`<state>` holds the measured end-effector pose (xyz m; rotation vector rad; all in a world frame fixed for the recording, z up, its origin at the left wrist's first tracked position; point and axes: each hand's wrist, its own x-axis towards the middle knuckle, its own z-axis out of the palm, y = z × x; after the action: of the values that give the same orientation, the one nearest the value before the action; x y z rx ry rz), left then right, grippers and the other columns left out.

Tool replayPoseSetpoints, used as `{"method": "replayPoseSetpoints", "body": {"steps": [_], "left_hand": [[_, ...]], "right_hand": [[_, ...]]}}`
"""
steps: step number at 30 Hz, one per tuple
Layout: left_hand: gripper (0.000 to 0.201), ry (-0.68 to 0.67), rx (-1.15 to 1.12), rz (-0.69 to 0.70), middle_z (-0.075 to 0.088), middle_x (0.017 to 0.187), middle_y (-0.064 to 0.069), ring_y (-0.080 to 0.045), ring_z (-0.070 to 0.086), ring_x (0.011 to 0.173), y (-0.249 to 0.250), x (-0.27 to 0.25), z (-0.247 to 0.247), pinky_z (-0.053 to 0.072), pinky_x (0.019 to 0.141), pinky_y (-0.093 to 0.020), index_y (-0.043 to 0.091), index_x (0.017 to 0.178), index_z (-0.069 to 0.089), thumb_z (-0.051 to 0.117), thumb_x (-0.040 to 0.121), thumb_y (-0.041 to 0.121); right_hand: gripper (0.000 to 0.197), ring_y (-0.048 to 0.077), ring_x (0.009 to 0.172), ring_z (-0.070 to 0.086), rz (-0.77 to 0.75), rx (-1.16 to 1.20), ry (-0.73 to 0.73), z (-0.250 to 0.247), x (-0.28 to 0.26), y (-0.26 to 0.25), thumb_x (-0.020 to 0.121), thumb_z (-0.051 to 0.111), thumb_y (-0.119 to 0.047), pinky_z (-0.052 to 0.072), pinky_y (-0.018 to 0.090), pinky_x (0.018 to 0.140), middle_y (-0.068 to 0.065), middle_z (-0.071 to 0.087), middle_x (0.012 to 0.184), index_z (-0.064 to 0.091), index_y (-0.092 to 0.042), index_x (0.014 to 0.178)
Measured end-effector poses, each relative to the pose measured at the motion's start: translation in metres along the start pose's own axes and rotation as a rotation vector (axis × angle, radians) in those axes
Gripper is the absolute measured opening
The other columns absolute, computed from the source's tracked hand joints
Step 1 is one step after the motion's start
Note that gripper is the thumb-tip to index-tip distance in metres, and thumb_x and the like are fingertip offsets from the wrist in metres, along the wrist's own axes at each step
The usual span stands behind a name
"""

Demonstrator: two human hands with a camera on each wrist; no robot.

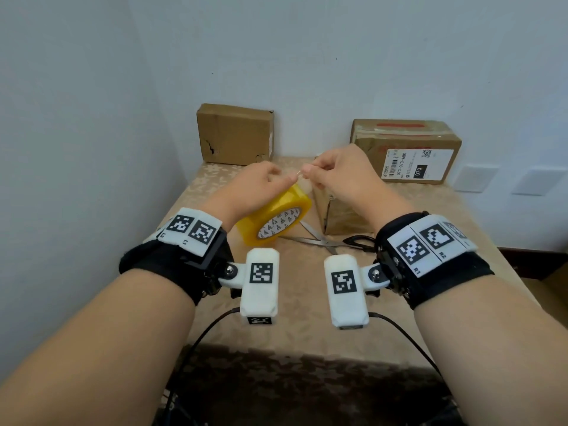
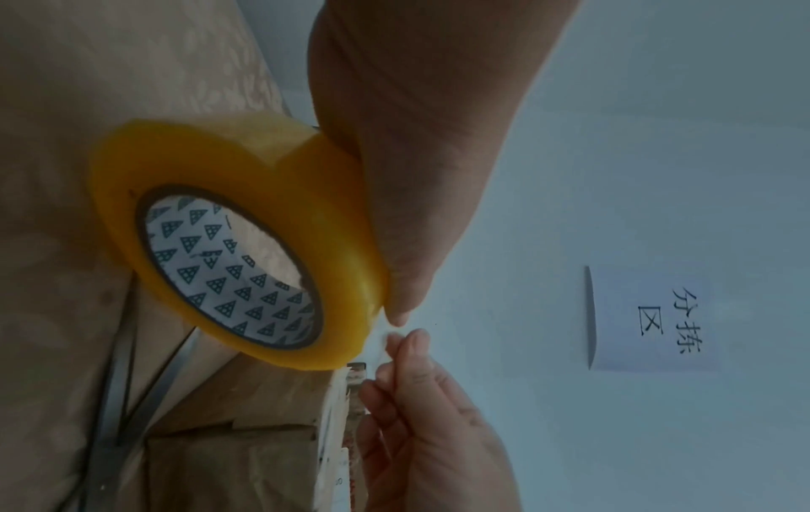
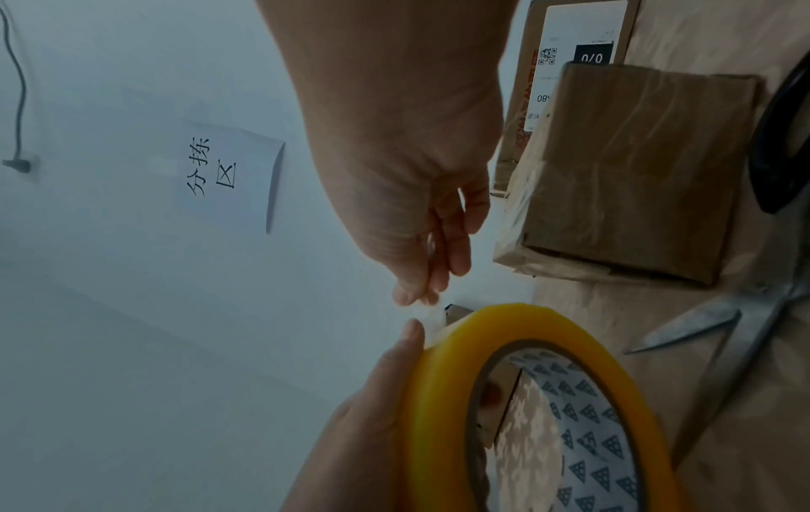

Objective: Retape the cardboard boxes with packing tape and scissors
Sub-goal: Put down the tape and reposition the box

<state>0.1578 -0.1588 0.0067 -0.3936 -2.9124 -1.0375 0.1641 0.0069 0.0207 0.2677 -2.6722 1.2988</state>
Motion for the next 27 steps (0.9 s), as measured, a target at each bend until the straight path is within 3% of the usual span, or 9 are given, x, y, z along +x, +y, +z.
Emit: {"method": "replayPoseSetpoints", "body": {"steps": [3,5,10,13,17,20,22,25,27], "left_hand": [[0.053,-0.115,-0.121,-0.066,0.056,0.089,-0.008,-0.019,0.05,0.078,-0.005,-0.001,-0.002,0.038,0.072,-0.033,0.01,0.096,0.066,0.046,0.091,0.058],[0.044,-0.129,-0.177,-0.076,0.054,0.085,-0.005,-0.019,0.049,0.075,-0.004,-0.002,-0.004,0.037,0.071,-0.033,0.017,0.091,0.063,0.049,0.089,0.059],[0.048,-0.089,-0.181,-0.091,0.043,0.072,-0.007,-0.02,0.04,0.066,0.005,0.002,-0.006,0.032,0.068,-0.032,0.016,0.074,0.05,0.041,0.093,0.059],[0.048,-0.1,-0.228,-0.038,0.042,0.074,-0.007,-0.021,0.037,0.067,0.015,0.005,-0.005,0.031,0.069,-0.033,0.015,0.078,0.049,0.039,0.094,0.058],[0.036,-0.032,-0.202,0.022,0.045,0.079,-0.002,-0.018,0.039,0.068,0.025,0.011,-0.01,0.031,0.065,-0.033,0.019,0.082,0.052,0.052,0.089,0.054],[0.048,0.011,-0.021,0.074,0.048,0.072,-0.008,-0.019,0.045,0.065,0.029,0.016,-0.008,0.036,0.061,-0.031,0.006,0.079,0.059,0.054,0.088,0.053],[0.048,0.014,0.117,0.086,0.055,0.073,-0.001,-0.016,0.051,0.067,0.03,0.019,-0.004,0.038,0.058,-0.03,0.007,0.084,0.063,0.054,0.087,0.054],[0.046,-0.023,0.281,0.089,0.054,0.065,-0.001,-0.016,0.051,0.061,0.033,0.022,0.002,0.035,0.053,-0.028,0.012,0.073,0.061,0.051,0.09,0.053],[0.05,-0.02,0.311,0.103,0.04,0.055,0.0,-0.017,0.038,0.051,0.036,0.024,0.005,0.03,0.051,-0.028,0.011,0.06,0.044,0.044,0.096,0.046]], "right_hand": [[0.021,0.014,0.067,0.057,0.007,-0.019,0.045,0.001,0.004,0.001,0.092,0.064,-0.022,0.05,0.03,0.075,-0.003,0.06,0.064,0.069,-0.007,0.077],[0.017,0.019,0.074,0.064,0.037,0.011,0.082,-0.001,0.006,0.006,0.09,0.067,-0.021,0.053,0.037,0.086,0.001,0.066,0.069,0.072,-0.005,0.085],[0.016,0.019,0.073,0.067,0.056,0.015,0.171,-0.013,0.005,0.014,0.087,0.07,-0.024,0.055,0.039,0.086,0.004,0.071,0.072,0.07,-0.012,0.076],[0.017,0.024,0.079,0.068,0.068,0.039,0.23,-0.023,0.004,0.017,0.087,0.07,-0.024,0.054,0.041,0.087,0.007,0.072,0.076,0.069,-0.013,0.074],[0.022,0.024,0.078,0.067,0.103,0.045,0.249,-0.028,-0.002,0.025,0.086,0.07,-0.024,0.053,0.042,0.088,0.01,0.072,0.077,0.07,-0.011,0.068],[0.026,0.011,0.081,0.063,0.122,0.006,0.27,-0.03,-0.004,0.029,0.087,0.069,-0.023,0.049,0.035,0.091,0.003,0.071,0.076,0.068,-0.011,0.064],[0.026,0.002,0.08,0.059,0.155,0.002,0.297,-0.038,-0.005,0.03,0.089,0.068,-0.022,0.044,0.028,0.089,-0.001,0.069,0.074,0.069,-0.007,0.067],[0.026,0.002,0.089,0.056,0.182,-0.02,0.285,-0.045,-0.008,0.034,0.091,0.065,-0.02,0.039,0.025,0.089,-0.01,0.061,0.069,0.069,-0.004,0.07],[0.026,0.004,0.091,0.053,0.197,-0.07,0.271,-0.044,-0.009,0.039,0.092,0.064,-0.022,0.038,0.027,0.091,-0.011,0.059,0.071,0.069,-0.006,0.073]]}}
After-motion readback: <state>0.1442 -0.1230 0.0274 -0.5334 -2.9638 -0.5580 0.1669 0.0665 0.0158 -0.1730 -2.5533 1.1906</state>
